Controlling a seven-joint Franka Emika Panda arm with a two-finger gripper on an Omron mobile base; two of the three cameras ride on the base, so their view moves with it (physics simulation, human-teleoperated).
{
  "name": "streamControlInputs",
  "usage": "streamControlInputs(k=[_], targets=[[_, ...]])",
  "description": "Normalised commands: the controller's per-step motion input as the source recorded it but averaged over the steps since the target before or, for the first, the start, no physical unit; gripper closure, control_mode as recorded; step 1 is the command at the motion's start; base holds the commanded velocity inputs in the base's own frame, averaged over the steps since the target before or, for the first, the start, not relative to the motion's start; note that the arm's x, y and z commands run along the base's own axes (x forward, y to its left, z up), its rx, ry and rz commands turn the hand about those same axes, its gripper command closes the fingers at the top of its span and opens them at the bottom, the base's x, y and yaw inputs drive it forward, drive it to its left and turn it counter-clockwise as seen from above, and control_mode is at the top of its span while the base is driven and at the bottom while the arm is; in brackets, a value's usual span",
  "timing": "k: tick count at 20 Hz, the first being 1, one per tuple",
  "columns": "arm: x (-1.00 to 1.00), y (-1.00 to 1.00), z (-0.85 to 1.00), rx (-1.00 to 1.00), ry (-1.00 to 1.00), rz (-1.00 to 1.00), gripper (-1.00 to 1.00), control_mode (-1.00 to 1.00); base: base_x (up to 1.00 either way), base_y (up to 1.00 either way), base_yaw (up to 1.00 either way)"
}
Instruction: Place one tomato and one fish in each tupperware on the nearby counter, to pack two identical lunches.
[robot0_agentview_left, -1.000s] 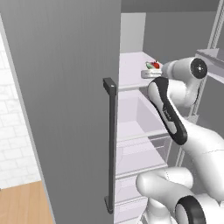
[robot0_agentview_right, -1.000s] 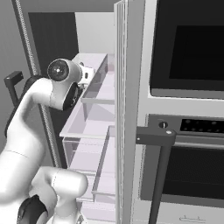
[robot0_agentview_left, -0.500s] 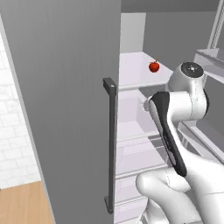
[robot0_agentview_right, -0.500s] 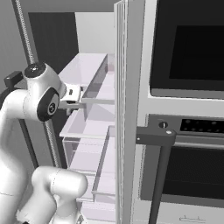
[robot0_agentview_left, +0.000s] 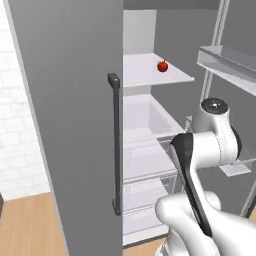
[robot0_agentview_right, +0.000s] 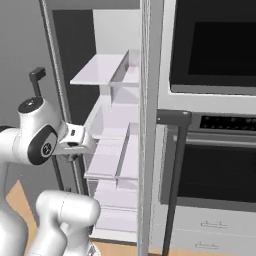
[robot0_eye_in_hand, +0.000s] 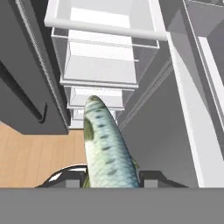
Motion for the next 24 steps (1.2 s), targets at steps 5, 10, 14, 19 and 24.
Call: streamControlInputs(k=[5,10,14,19,24], targets=[[0.00,0.00,0.00,0.00,0.00,0.00,1.00,1.00,-1.00,0.00,0.00],[0.00,0.00,0.00,0.00,0.00,0.00,1.00,1.00,-1.00,-0.04,-0.04],[0.00,0.00,0.00,0.00,0.00,0.00,1.00,1.00,-0.86,-0.52,-0.54],[0.00,0.00,0.00,0.00,0.00,0.00,1.00,1.00,-0.05,-0.98,-0.63],[0.00,0.00,0.00,0.00,0.00,0.00,1.00,1.00,0.92,-0.93,-0.16]])
